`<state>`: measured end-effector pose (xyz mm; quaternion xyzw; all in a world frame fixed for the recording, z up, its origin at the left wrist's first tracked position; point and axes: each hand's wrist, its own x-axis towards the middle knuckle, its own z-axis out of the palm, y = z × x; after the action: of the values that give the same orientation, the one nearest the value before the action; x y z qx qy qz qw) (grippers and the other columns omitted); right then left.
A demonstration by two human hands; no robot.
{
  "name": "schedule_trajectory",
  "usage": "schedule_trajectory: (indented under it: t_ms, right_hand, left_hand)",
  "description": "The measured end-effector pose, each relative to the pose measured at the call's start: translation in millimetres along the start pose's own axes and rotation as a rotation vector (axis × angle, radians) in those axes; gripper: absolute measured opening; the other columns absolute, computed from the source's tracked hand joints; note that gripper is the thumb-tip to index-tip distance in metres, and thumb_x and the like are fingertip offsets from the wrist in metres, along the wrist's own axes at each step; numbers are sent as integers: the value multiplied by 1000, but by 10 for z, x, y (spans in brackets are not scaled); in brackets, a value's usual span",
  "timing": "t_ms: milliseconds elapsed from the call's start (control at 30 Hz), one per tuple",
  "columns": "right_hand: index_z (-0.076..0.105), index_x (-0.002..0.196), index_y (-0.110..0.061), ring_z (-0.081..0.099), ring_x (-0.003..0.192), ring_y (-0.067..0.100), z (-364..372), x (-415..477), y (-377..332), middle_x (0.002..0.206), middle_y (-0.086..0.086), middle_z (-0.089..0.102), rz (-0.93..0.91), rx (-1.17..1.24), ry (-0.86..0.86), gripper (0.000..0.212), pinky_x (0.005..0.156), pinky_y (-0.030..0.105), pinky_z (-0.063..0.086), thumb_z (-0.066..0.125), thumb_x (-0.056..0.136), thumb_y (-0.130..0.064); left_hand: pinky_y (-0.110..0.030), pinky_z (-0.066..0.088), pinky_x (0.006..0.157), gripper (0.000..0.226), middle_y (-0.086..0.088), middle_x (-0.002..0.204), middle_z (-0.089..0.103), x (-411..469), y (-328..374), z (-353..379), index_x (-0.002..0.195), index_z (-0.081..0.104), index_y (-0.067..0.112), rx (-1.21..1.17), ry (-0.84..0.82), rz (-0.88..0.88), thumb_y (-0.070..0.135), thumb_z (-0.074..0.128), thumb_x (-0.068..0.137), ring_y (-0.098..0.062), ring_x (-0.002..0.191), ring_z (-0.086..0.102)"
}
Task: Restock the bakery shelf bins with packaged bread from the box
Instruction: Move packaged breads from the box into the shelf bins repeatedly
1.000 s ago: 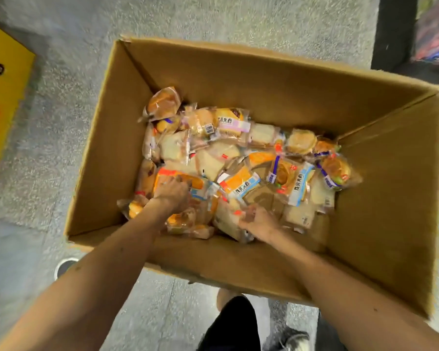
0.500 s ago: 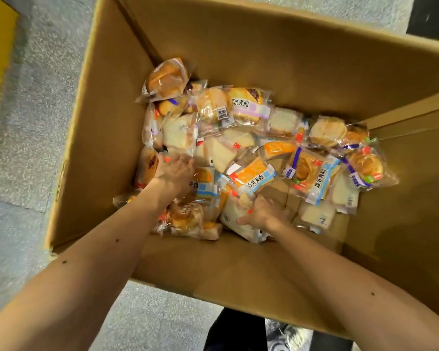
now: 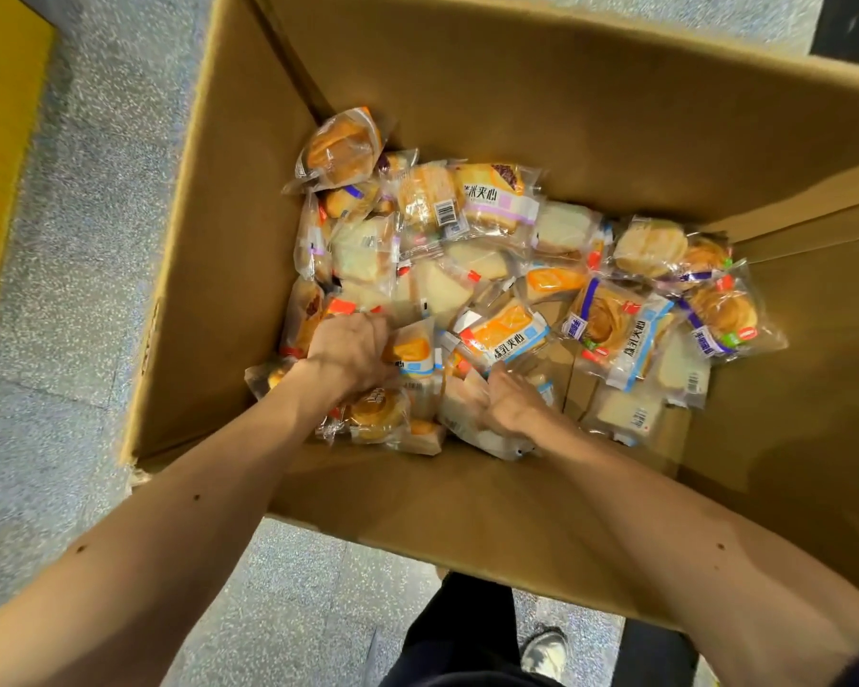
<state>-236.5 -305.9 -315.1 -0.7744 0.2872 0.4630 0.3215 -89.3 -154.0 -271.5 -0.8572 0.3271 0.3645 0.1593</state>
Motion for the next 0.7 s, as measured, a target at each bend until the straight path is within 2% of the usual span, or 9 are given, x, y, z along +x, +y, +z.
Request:
schedule_trajectory:
  t_ms: [200, 300, 367, 400, 467, 533, 600, 667, 700]
  right_hand:
    - [37, 140, -11, 50, 127, 28, -340, -371, 385, 137, 8, 50, -9, 181, 107, 75, 86, 29, 41, 81, 80, -24]
    - [42, 139, -14, 50, 126, 24, -566, -689, 623, 135, 3, 51, 24, 422, 145, 71, 97, 33, 45, 82, 79, -19]
    - [51, 127, -18, 58, 106, 17, -675, -952, 819, 120, 0, 60, 57, 702, 130, 55, 82, 34, 52, 81, 81, -18]
    - [53, 123, -20, 58, 93, 14, -725, -1116, 911, 110, -1, 61, 64, 842, 121, 49, 67, 31, 51, 80, 82, -18]
    - [58, 122, -17, 55, 84, 15, -807, -1444, 1105, 100, 2, 60, 57, 1076, 110, 46, 56, 29, 46, 80, 82, -21]
    - [60, 123, -13, 60, 91, 24, -858, -1777, 1289, 105, 13, 65, 25, 1290, 112, 44, 67, 39, 51, 78, 84, -18]
    - [58, 129, -6, 64, 103, 33, -882, -2144, 1449, 124, 21, 66, -32, 1516, 134, 48, 82, 46, 54, 74, 85, -14]
    - [55, 135, -3, 61, 114, 38, -829, -2498, 1618, 131, 25, 61, -102, 1666, 166, 69, 97, 50, 48, 78, 73, -21]
    - [55, 135, -3, 61, 117, 40, -775, -2684, 1705, 129, 25, 63, -144, 1734, 170, 71, 104, 53, 45, 76, 70, -22]
  left_hand:
    - [-36, 49, 81, 42, -5, 104, 68, -146, 28, -163, 102, 62, 19, -340, 18, -84, 54, 72, 82, -25, 97, 63]
    - [-27, 51, 66, 39, 5, 73, 69, -288, 214, -354, 83, 67, 12, -802, -6, -94, 48, 82, 75, -10, 69, 64]
    - [-15, 43, 51, 30, 13, 52, 60, -472, 457, -566, 74, 64, 9, -1051, -52, -65, 32, 82, 80, 1, 48, 54]
    - [-13, 42, 53, 26, 14, 52, 60, -565, 590, -656, 75, 65, 8, -1124, -85, -26, 28, 80, 82, 3, 48, 54]
    - [-20, 50, 73, 25, 11, 71, 72, -713, 880, -791, 84, 72, 10, -1198, -143, 56, 33, 81, 81, -1, 74, 67]
    - [-25, 53, 75, 23, 12, 78, 75, -901, 1188, -953, 88, 74, 16, -1235, -187, 137, 36, 82, 79, -13, 93, 69]
    - [-30, 58, 73, 38, 6, 90, 77, -1070, 1497, -1094, 100, 73, 17, -1230, -210, 233, 41, 86, 73, -19, 98, 71]
    - [-47, 58, 88, 57, -1, 103, 77, -1335, 1826, -1260, 110, 72, 18, -1194, -221, 338, 48, 89, 64, -22, 101, 72]
    - [-52, 55, 93, 55, -2, 106, 76, -1480, 1990, -1326, 112, 71, 19, -1179, -236, 387, 46, 88, 67, -23, 103, 72]
